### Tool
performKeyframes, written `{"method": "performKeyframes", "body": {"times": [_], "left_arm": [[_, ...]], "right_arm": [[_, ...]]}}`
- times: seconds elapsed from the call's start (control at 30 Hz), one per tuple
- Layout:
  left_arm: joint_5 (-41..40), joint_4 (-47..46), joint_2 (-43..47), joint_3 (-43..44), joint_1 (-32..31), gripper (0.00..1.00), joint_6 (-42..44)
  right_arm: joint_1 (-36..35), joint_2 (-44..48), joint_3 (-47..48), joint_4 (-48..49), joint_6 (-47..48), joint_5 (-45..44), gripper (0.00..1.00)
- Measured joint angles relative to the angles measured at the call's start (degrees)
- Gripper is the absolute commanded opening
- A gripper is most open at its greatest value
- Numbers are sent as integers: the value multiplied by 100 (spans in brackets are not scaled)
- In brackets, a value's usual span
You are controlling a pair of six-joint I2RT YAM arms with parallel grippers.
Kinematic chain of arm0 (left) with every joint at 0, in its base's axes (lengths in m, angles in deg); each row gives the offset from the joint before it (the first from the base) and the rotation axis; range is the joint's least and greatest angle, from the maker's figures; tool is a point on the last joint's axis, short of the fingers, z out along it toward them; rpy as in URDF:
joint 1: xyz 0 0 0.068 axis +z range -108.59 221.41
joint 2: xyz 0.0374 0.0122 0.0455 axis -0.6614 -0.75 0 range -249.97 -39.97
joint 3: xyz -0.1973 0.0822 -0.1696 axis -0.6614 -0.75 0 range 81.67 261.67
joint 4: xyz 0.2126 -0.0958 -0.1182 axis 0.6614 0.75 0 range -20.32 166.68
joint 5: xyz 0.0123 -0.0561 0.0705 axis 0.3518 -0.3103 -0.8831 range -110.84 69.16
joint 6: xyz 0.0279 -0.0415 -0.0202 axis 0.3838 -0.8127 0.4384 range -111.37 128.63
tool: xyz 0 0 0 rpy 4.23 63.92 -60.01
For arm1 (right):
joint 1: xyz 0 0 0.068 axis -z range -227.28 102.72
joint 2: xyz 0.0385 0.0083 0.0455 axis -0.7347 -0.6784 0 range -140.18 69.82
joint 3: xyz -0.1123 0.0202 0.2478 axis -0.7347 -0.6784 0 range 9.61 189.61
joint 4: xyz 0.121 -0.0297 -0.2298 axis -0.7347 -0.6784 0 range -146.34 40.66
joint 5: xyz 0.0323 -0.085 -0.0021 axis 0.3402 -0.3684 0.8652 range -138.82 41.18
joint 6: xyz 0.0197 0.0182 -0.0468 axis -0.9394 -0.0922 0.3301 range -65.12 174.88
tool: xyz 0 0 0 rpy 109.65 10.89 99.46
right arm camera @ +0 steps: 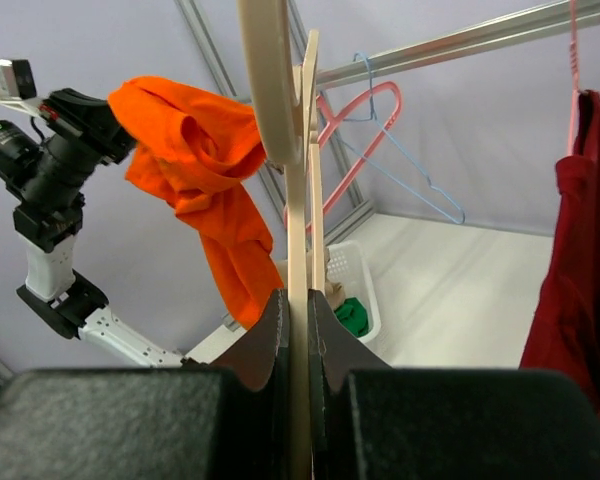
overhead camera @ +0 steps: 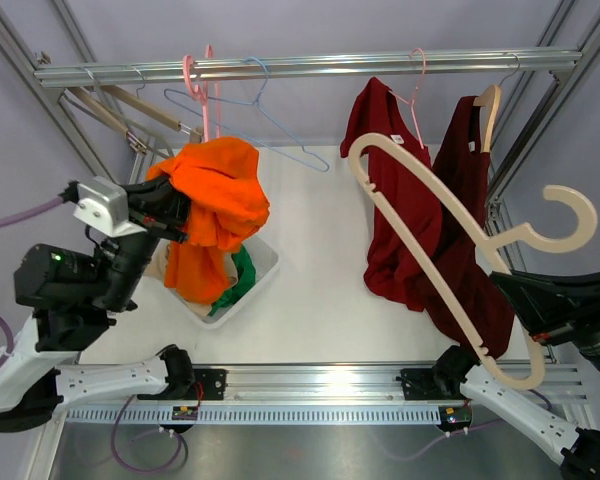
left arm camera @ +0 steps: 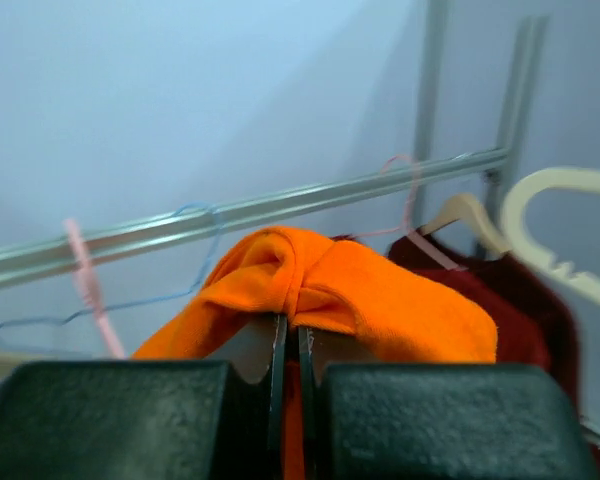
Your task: Remove the t-shirt from the hanger
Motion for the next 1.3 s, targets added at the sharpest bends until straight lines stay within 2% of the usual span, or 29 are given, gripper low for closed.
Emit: {"method": "performKeyframes", "body": {"times": [0.2, 0.43, 0.67, 0.8, 1.07, 1.3], "left_arm": [[-675, -581, 964, -2063, 656, 0, 463], [-1397, -695, 1707, -3018, 802, 0, 236], [-2227, -9, 2625, -3773, 817, 0, -1325], [-2798, 721, 2896, -4234, 820, 0, -2365], [-3775, 1513, 2546, -4660, 822, 0, -3873], [-4122, 1943, 1943, -4959, 994, 0, -4743]], "right_arm": [[-2, -409, -201, 188, 70, 579, 0], [-7, -1180, -234, 450, 308, 796, 0], [-7, -2135, -210, 505, 1001, 61, 0], [-7, -2789, -162, 734, 1364, -404, 0], [46, -3759, 2, 1224, 2192, -1115, 0], [551, -4765, 643, 1440, 2520, -857, 0]]}}
